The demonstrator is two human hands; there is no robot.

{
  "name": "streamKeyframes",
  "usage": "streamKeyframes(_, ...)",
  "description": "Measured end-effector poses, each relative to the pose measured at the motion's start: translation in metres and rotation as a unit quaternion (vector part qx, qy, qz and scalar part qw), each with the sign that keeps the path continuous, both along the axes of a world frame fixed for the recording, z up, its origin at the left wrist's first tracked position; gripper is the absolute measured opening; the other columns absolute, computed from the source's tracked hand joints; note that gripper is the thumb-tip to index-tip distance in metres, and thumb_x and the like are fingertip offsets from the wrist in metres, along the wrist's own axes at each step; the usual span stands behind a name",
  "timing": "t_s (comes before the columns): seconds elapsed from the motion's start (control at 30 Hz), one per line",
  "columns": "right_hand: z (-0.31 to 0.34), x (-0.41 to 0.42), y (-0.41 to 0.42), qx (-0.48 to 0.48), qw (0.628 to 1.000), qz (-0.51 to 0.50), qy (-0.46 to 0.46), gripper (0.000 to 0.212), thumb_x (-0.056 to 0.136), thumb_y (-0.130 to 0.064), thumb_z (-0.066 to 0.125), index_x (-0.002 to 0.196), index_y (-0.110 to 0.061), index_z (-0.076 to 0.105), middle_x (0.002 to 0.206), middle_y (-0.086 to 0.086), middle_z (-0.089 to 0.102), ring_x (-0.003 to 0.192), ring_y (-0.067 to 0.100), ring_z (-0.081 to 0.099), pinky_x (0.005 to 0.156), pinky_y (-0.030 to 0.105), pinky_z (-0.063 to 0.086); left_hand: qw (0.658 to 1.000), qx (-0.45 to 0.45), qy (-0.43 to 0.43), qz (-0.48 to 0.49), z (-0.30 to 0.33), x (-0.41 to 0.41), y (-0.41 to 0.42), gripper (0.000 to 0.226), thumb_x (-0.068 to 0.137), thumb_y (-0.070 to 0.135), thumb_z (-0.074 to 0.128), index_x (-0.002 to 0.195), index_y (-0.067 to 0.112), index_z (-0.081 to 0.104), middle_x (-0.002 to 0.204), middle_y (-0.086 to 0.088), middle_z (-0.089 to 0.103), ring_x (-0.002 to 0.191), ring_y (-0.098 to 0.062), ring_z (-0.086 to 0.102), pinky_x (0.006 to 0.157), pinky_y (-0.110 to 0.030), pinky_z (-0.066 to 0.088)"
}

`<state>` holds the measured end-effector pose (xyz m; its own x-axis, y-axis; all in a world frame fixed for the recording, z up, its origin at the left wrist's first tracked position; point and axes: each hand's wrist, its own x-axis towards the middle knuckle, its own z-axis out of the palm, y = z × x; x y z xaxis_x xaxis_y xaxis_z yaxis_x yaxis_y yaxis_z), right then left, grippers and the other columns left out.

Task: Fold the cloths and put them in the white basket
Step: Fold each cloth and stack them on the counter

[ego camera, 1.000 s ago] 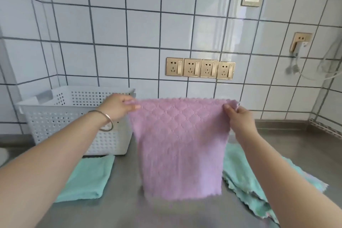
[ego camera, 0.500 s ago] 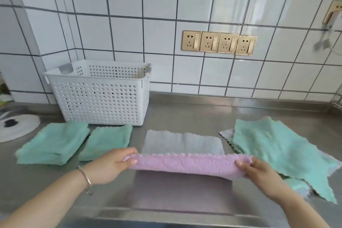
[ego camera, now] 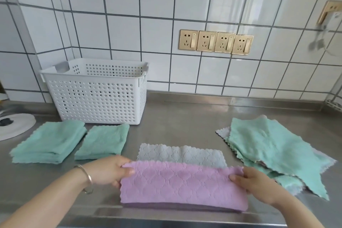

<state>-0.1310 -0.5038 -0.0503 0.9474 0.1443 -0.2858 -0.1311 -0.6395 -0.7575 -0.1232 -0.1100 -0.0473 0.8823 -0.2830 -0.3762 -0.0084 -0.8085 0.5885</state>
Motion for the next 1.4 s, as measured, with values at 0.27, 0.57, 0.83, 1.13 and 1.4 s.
streamKeyframes(0.27, -0.015, 0.060, 0.022, -0.145, 0.986, -0.036, -0.072, 0.038, 0.093, -0.020, 0.050, 0.059, -0.017, 0.033, 0.056, -0.005, 0.039, 0.052, 0.010, 0.036, 0.049, 0.021, 0.027, 0.973, 0.029, -0.120, 0.196, -0.020, 0.057, -0.031, 0.028, 0.096, 0.025, 0.041, 0.071, 0.015, 0.049, 0.070, -0.006, 0.053, 0.065, -0.021, 0.048, 0.059, -0.027, 0.034)
streamKeyframes(0.57, -0.030, 0.073, 0.034, -0.183, 0.971, -0.123, -0.097, 0.028, 0.094, -0.027, 0.049, 0.106, -0.006, 0.062, 0.110, 0.013, 0.066, 0.104, 0.028, 0.059, 0.077, 0.027, 0.040, 0.947, 0.113, -0.160, 0.256, -0.043, 0.079, -0.042, 0.040, 0.098, 0.030, 0.038, 0.122, 0.004, 0.056, 0.126, -0.016, 0.060, 0.116, -0.031, 0.055, 0.094, -0.032, 0.042)
streamKeyframes(0.83, -0.035, 0.077, 0.037, -0.207, 0.958, -0.173, -0.096, 0.030, 0.090, -0.033, 0.054, 0.102, -0.008, 0.064, 0.103, 0.010, 0.067, 0.097, 0.027, 0.061, 0.077, 0.030, 0.046, 0.932, 0.183, -0.197, 0.241, -0.046, 0.077, -0.050, 0.038, 0.097, 0.034, 0.040, 0.115, 0.004, 0.056, 0.119, -0.016, 0.062, 0.111, -0.031, 0.058, 0.088, -0.035, 0.046)
streamKeyframes(1.13, -0.026, 0.061, 0.040, -0.192, 0.943, -0.258, -0.085, 0.053, 0.085, -0.049, 0.055, 0.110, -0.002, 0.052, 0.103, 0.010, 0.064, 0.095, 0.030, 0.062, 0.069, 0.031, 0.046, 0.887, 0.238, -0.352, 0.183, -0.046, 0.065, -0.059, 0.040, 0.064, 0.026, 0.079, 0.095, 0.012, 0.057, 0.082, -0.008, 0.065, 0.072, -0.030, 0.066, 0.049, -0.030, 0.049)
streamKeyframes(1.4, -0.020, 0.028, 0.052, -0.253, 0.946, -0.204, -0.002, 0.050, 0.083, -0.044, 0.044, 0.112, -0.008, 0.061, 0.111, 0.008, 0.064, 0.098, 0.026, 0.060, 0.082, 0.030, 0.046, 0.947, 0.204, -0.219, -0.112, -0.036, 0.046, -0.105, 0.109, 0.049, 0.084, -0.010, 0.146, 0.042, 0.014, 0.158, 0.019, 0.002, 0.148, -0.012, -0.007, 0.117, -0.050, -0.006)
